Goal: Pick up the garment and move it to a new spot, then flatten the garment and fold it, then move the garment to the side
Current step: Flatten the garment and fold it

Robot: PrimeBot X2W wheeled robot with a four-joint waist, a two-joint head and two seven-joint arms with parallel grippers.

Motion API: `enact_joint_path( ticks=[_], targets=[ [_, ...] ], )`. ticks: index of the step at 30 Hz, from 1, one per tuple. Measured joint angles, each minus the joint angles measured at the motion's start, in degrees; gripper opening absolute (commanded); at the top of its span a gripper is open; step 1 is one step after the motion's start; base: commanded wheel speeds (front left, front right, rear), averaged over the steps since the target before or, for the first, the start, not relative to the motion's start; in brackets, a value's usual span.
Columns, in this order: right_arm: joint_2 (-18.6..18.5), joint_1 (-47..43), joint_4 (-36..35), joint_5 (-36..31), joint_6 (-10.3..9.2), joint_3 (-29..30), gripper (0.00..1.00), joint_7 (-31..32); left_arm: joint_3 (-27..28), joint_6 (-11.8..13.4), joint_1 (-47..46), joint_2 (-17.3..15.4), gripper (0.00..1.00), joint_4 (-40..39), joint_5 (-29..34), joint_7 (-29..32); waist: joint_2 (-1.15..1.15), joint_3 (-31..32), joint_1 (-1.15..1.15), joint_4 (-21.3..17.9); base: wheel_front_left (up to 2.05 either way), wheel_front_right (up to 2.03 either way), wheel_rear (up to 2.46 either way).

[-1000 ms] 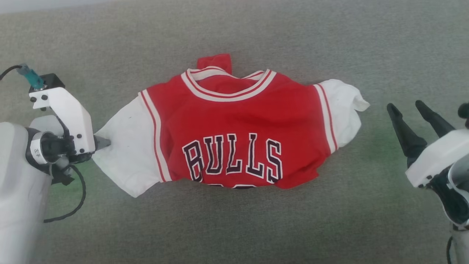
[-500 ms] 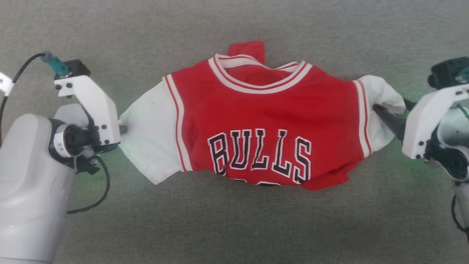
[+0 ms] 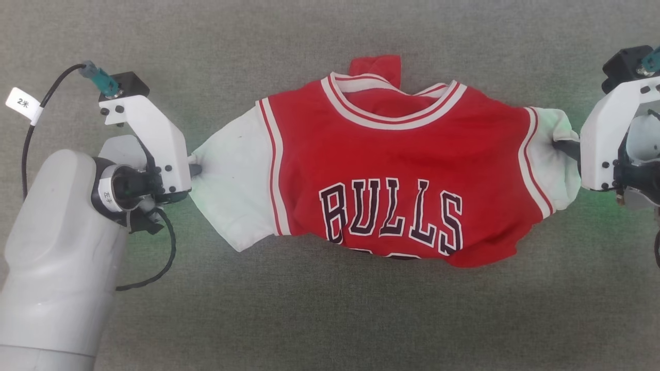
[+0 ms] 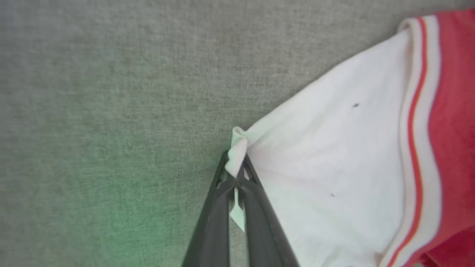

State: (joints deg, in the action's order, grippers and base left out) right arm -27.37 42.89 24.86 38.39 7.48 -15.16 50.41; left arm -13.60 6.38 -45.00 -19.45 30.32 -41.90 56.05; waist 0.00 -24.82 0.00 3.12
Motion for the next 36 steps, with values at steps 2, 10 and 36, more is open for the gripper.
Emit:
enact_joint_path(
  ticks=[2, 10, 36],
  targets=[
    [-0.2, 0.5, -0.1, 0.9, 0.01, -0.3, 0.0, -0.5, -0.1, -0.1, -0.3, 0.2, 0.0, 0.5, -0.1, -0.5, 0.0, 0.8, 0.0, 0.1, 0.0, 0.0, 0.0],
    [-0.9, 4.2, -4.1, 4.6, 0.03, -1.5, 0.0, -2.5, -0.3, -1.1, -3.8, -0.9, 0.0, -1.1, 0.3, -1.8, 0.0, 6.5, 0.0, 0.1, 0.0, 0.0, 0.0],
    [2.1, 26.9, 2.7, 6.3, 0.04, -14.2, 0.0, -16.7, 1.8, -7.7, -21.8, -5.7, 0.0, -0.6, 2.8, -12.8, 0.0, 23.5, 0.0, -2.5, 0.0, 0.0, 0.0]
  ],
)
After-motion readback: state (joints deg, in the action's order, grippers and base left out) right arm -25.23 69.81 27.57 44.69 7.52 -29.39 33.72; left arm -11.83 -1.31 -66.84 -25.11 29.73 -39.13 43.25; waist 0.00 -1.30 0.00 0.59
